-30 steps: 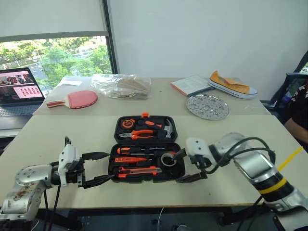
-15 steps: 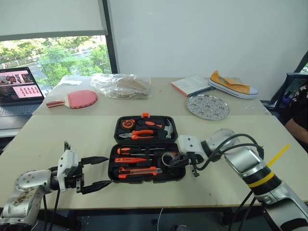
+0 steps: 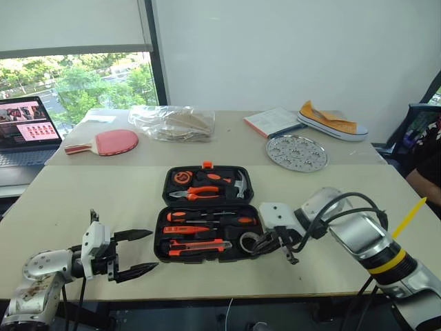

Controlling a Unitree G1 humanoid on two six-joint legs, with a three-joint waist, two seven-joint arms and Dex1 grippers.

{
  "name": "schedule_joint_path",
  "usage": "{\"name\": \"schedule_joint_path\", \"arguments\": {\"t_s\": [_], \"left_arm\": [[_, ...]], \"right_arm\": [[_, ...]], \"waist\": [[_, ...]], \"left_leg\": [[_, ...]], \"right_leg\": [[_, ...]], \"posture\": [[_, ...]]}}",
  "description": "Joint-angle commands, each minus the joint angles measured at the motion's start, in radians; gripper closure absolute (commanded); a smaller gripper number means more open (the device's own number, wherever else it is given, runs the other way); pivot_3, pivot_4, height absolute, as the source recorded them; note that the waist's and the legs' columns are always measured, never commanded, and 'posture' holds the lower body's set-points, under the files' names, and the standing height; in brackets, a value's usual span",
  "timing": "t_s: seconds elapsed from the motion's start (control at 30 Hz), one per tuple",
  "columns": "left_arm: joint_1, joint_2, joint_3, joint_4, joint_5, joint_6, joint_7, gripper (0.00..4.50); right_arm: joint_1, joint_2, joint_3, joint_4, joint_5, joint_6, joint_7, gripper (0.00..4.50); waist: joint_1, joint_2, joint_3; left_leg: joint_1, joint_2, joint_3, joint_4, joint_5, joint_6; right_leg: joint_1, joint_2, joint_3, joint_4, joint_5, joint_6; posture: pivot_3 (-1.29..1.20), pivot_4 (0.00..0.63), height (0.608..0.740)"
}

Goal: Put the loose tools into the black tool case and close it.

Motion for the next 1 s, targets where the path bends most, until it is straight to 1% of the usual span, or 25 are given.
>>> {"name": "schedule_joint_path", "arguments": {"t_s": [0.03,0.13,0.2,0.23,0.27,0.33,0.4,0.47,0.53,0.57,0.6,0.63,0.67,0.7,0.77,0.8,0.83,0.87,0.9,0.93,1.0], "left_arm": [[0.005,0.006,0.015,-0.022,-0.007,-0.012,-0.003,0.0],[0.009,0.008,0.016,-0.038,-0.01,-0.004,0.005,0.0],[0.011,0.009,0.021,-0.047,-0.014,0.003,0.013,0.0],[0.011,0.01,0.024,-0.049,-0.017,0.006,0.017,0.0],[0.011,0.01,0.029,-0.048,-0.018,0.009,0.022,0.0],[0.008,0.012,0.04,-0.04,-0.021,0.018,0.037,0.0],[-0.01,0.018,0.048,-0.02,-0.015,0.047,0.072,0.0],[-0.059,0.008,0.066,0.014,-0.014,0.097,0.156,0.0],[-0.12,0.004,0.061,0.067,0.024,0.12,0.237,0.0],[-0.157,-0.002,0.053,0.095,0.048,0.142,0.291,0.0],[-0.191,-0.009,0.044,0.122,0.067,0.155,0.333,0.39],[-0.221,-0.017,0.036,0.143,0.085,0.163,0.37,0.5],[-0.255,-0.029,0.025,0.164,0.103,0.178,0.411,1.01],[-0.29,-0.04,0.008,0.183,0.132,0.194,0.456,1.24],[-0.342,-0.055,-0.021,0.216,0.177,0.22,0.513,1.97],[-0.358,-0.062,-0.031,0.224,0.198,0.231,0.542,2.41],[-0.371,-0.069,-0.047,0.226,0.217,0.247,0.561,2.7],[-0.381,-0.073,-0.058,0.23,0.231,0.257,0.573,3.1],[-0.388,-0.08,-0.069,0.227,0.241,0.268,0.584,3.4],[-0.393,-0.089,-0.079,0.214,0.238,0.284,0.581,3.92],[-0.397,-0.097,-0.096,0.192,0.239,0.312,0.579,4.49]], "right_arm": [[0.001,-0.004,0.008,0.012,-0.022,0.007,-0.012,4.47],[0.002,0.013,-0.007,0.01,0.008,0.036,-0.01,4.47],[0.004,0.0,-0.021,-0.009,0.042,0.047,0.023,3.76],[0.006,-0.002,-0.035,-0.014,0.059,0.039,0.031,3.58],[0.007,-0.002,-0.06,-0.015,0.086,0.022,0.046,3.26],[0.011,-0.045,-0.084,-0.031,0.161,0.019,0.132,2.5],[0.012,-0.019,-0.16,0.023,0.211,-0.015,0.111,1.94],[0.012,-0.007,-0.227,0.086,0.263,-0.029,0.112,1.94],[-0.001,0.02,-0.285,0.179,0.27,-0.06,0.059,1.94],[-0.012,0.041,-0.308,0.247,0.246,-0.117,0.014,1.94],[-0.024,0.053,-0.316,0.312,0.206,-0.166,-0.036,1.92],[-0.033,0.058,-0.314,0.368,0.164,-0.223,-0.072,1.92],[-0.039,0.06,-0.305,0.425,0.12,-0.279,-0.101,2.46],[-0.044,0.066,-0.292,0.478,0.08,-0.318,-0.137,2.64],[-0.062,0.095,-0.279,0.569,0.019,-0.387,-0.215,3.28],[-0.072,0.114,-0.272,0.612,-0.011,-0.422,-0.256,3.68],[-0.085,0.141,-0.269,0.66,-0.036,-0.453,-0.303,3.98],[-0.097,0.162,-0.268,0.699,-0.054,-0.477,-0.332,4.33],[-0.107,0.181,-0.264,0.738,-0.075,-0.515,-0.358,4.5],[-0.12,0.204,-0.263,0.776,-0.089,-0.546,-0.378,4.5],[-0.14,0.236,-0.26,0.833,-0.108,-0.594,-0.398,4.5]], "waist": [[0.002,0.0,0.0],[0.003,0.0,0.0],[0.003,0.0,0.0],[0.003,0.0,0.0],[0.004,0.0,0.0],[0.003,0.0,0.0],[0.002,0.0,0.0],[0.001,-0.001,0.0],[0.005,-0.001,0.001],[0.007,-0.002,0.001],[0.007,-0.002,0.001],[0.007,-0.002,0.001],[0.007,-0.002,0.001],[0.008,-0.002,0.001],[0.007,-0.002,0.001],[0.004,-0.002,0.001],[-0.001,-0.002,0.001],[-0.005,-0.002,0.001],[-0.011,-0.002,0.001],[-0.017,-0.002,0.001],[-0.024,-0.002,0.001]], "left_leg": [[0.0,0.0,0.0,0.0,0.0,0.0],[0.0,-0.001,0.0,0.0,0.0,0.0],[0.0,0.0,0.0,0.0,0.0,0.0],[0.0,0.0,0.0,0.0,0.0,0.0],[0.0,0.0,0.0,0.0,0.0,0.0],[0.0,0.0,-0.001,0.0,0.0,0.0],[-0.001,0.0,-0.001,0.0,0.0,0.0],[-0.001,0.0,-0.001,0.0,0.0,0.001],[-0.001,0.0,-0.001,0.0,0.0,0.001],[0.0,0.0,-0.001,0.0,0.0,0.0],[0.0,-0.001,-0.001,0.0,0.0,0.0],[0.001,-0.001,-0.001,0.0,0.0,0.0],[0.002,-0.002,0.0,0.0,0.0,0.0],[0.002,-0.002,0.0,0.0,0.0,0.0],[0.003,-0.003,0.0,0.0,0.0,-0.001],[0.003,-0.003,0.0,0.0,0.001,-0.001],[0.002,-0.002,0.0,0.0,0.001,-0.001],[0.002,-0.002,0.0,0.0,0.001,-0.002],[0.002,-0.001,0.001,0.0,0.001,-0.002],[0.002,-0.001,0.001,-0.001,0.001,-0.002],[0.002,-0.001,0.001,-0.002,0.001,-0.002]], "right_leg": [[0.0,0.0,0.0,0.0,0.0,0.0],[0.0,-0.001,0.0,0.0,0.0,0.0],[0.0,-0.001,0.0,0.0,0.0,0.0],[0.0,-0.001,0.0,0.0,0.0,0.0],[0.0,-0.001,-0.001,0.0,0.0,0.0],[0.0,0.0,-0.001,0.0,0.0,0.0],[0.0,-0.001,-0.001,0.0,0.0,0.0],[0.0,-0.001,-0.002,0.0,0.0,0.0],[0.001,-0.001,-0.001,-0.002,0.0,0.0],[0.001,-0.001,-0.001,-0.002,0.0,0.0],[0.001,-0.001,-0.001,-0.001,0.0,0.0],[0.001,-0.001,0.0,0.0,0.0,0.0],[0.002,-0.002,0.0,0.001,0.0,0.0],[0.002,-0.001,0.0,0.001,0.0,0.0],[0.001,-0.002,0.0,0.002,0.0,0.0],[0.001,-0.001,0.0,0.002,0.0,0.0],[0.001,-0.001,0.0,0.003,0.0,0.0],[0.001,0.0,0.0,0.003,0.0,0.0],[0.001,0.001,0.0,0.003,0.0,0.0],[0.001,0.001,0.001,0.003,0.0,0.0],[0.0,0.001,0.0,0.002,0.0,0.0]], "posture": [[0.0,0.15,0.74],[0.0,0.15,0.74],[0.0,0.15,0.74],[0.0,0.15,0.74],[0.0,0.15,0.74],[0.0,0.15,0.74],[0.0,0.15,0.74],[0.0,0.15,0.74],[0.0,0.15,0.74],[0.0,0.15,0.74],[0.0,0.15,0.74],[0.0,0.15,0.74],[0.0,0.15,0.74],[0.0,0.15,0.74],[0.0,0.15,0.74],[0.0,0.15,0.74],[0.0,0.15,0.74],[0.0,0.15,0.74],[0.0,0.15,0.74],[0.0,0.15,0.74],[0.0,0.15,0.74]]}}
